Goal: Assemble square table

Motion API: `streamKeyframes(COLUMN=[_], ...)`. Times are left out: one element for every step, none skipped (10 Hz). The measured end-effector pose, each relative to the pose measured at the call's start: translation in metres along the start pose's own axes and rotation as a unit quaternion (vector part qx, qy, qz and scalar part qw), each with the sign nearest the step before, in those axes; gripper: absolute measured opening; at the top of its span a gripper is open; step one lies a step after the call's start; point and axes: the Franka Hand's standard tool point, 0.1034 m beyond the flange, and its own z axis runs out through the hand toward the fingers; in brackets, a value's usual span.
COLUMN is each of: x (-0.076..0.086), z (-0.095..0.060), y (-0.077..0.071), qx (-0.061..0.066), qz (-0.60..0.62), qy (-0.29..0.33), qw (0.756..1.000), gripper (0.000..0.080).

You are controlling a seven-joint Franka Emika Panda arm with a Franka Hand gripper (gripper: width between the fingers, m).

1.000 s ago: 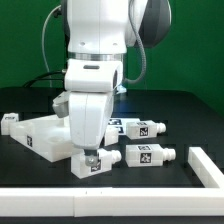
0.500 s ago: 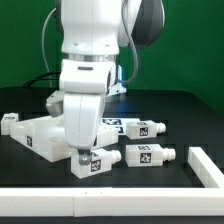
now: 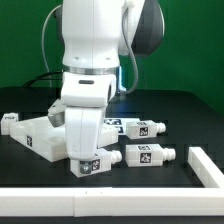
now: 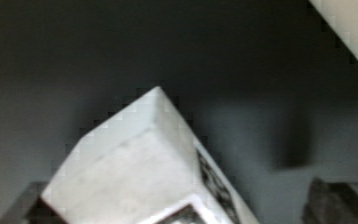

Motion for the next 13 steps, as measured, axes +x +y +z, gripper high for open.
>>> streamKeyframes(x=[0.000, 0.000, -0.003, -0.017, -0.032, -0.044, -0.056, -0.066, -0.080, -0.091, -0.087, -0.085, -0.088], z=[0.000, 0.000, 0.000, -0.006, -0.012, -0.015, -0.018, -0.018, -0.015, -0.013, -0.013, -0.013, -0.009], y=[0.000, 0.000, 0.001, 0.010, 0.024, 0.038, 0.048, 0.051, 0.049, 0.044, 0.045, 0.044, 0.045], qx=[0.000, 0.000, 0.001, 0.009, 0.019, 0.024, 0.020, 0.019, 0.021, 0.030, 0.029, 0.029, 0.032], qz=[0.000, 0.000, -0.015, -0.062, -0.092, -0.124, -0.159, -0.191, -0.205, -0.192, -0.191, -0.192, -0.196], qy=[0.000, 0.000, -0.001, -0.005, -0.007, -0.007, -0.007, -0.006, -0.002, -0.001, -0.001, -0.001, 0.000], qw=[1.000, 1.000, 1.000, 0.998, 0.996, 0.992, 0.987, 0.981, 0.978, 0.981, 0.981, 0.981, 0.980], gripper=[0.0372, 0.0372, 0.0279, 0.0279, 0.0279, 0.0279, 0.0279, 0.0279, 0.0279, 0.0279, 0.0279, 0.0279, 0.0279])
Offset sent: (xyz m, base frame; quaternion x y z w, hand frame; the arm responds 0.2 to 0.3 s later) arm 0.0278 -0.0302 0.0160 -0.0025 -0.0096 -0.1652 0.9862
